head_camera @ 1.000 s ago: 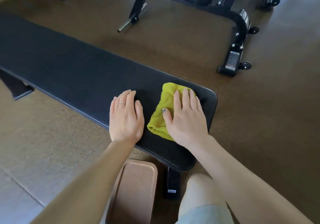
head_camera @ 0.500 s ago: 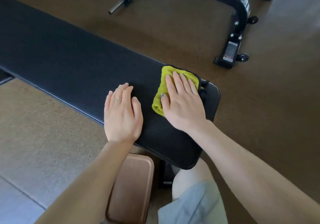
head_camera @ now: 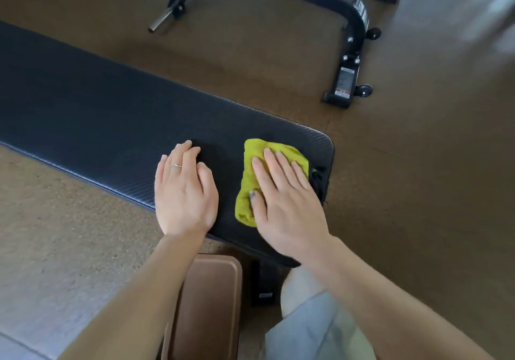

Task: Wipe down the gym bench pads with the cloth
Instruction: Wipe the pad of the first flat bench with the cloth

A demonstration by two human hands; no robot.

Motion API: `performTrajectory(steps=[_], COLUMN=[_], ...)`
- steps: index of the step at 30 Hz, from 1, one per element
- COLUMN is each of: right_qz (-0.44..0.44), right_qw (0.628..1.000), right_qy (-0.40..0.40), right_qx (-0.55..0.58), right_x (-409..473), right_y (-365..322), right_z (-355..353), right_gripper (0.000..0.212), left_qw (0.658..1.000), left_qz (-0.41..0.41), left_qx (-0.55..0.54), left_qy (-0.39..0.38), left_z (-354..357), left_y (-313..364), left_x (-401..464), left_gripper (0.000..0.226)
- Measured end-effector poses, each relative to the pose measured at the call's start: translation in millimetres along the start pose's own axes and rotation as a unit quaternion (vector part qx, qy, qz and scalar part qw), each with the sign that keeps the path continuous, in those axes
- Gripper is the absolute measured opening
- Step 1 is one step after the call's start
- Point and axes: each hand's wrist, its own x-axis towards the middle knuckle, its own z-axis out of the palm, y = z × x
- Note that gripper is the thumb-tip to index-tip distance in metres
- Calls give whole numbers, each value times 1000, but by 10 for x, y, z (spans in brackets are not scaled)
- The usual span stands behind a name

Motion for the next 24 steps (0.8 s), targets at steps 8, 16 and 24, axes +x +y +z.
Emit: performTrajectory(steps=[8,16,24], right_qz=[109,86,204], right_qw=[994,996,977], right_qy=[26,31,47], right_qx=[17,14,36], right_x=[229,108,144], right_y=[-133,245,119], right_z=[55,-28,29], right_gripper=[64,62,64], left_qw=[1000,1000,1000], left_qz=[10,14,-2], left_qx=[-5,-16,-23], left_qy=[-2,5,3], left_z=[8,22,10], left_y=[-23,-11,-2], left_x=[-16,27,-2], left_gripper=[47,45,46])
